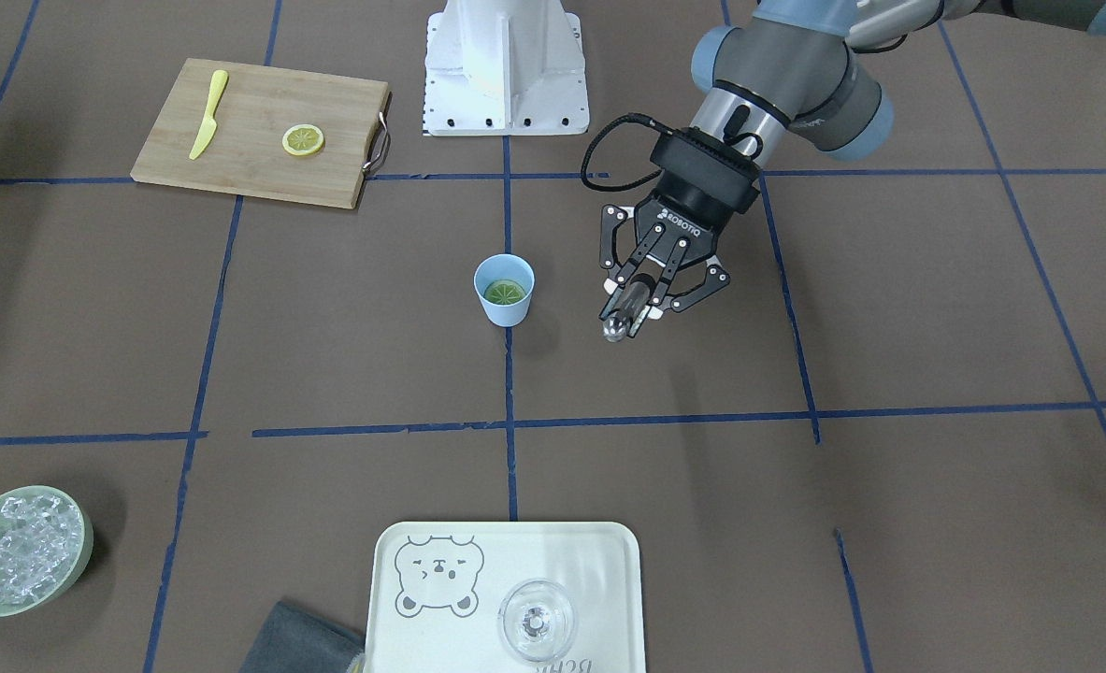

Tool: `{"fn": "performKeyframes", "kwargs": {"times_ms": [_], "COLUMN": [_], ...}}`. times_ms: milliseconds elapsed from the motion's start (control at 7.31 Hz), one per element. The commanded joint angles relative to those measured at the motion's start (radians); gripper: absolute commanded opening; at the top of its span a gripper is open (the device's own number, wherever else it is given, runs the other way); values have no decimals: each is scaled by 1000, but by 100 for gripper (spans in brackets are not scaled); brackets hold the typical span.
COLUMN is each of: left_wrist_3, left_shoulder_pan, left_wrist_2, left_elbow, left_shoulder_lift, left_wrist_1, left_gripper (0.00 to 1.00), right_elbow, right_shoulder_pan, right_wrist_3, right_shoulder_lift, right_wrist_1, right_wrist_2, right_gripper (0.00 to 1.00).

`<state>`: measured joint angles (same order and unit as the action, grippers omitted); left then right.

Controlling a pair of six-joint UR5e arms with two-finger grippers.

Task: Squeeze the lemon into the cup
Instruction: 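Raise the muddler out of the cup and carry it back with the left gripper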

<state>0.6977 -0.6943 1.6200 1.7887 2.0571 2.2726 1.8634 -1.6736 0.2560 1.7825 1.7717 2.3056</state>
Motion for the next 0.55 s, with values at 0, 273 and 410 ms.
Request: {"fn": "performKeyframes", "kwargs": {"times_ms": [0, 273, 410], "left_wrist_3": [-15, -3, 3], "left_shoulder_pan": [-129, -143, -148], "left_wrist_2": [264, 307, 308], "left_elbow": [63, 57, 52], "left_shoulder_lift": [-6, -52, -121], "left_wrist_1": [-343, -479, -481], "left_gripper": [0, 0, 0], "right_elbow": [0, 0, 0], "right_shoulder_pan": [0, 0, 0], "right_wrist_3": [0, 0, 0], "right_shoulder_lift": [0, -2, -2], "right_wrist_1": [0, 0, 0], "right_wrist_2": [0, 0, 0], "right_gripper": [100, 100, 100]}}
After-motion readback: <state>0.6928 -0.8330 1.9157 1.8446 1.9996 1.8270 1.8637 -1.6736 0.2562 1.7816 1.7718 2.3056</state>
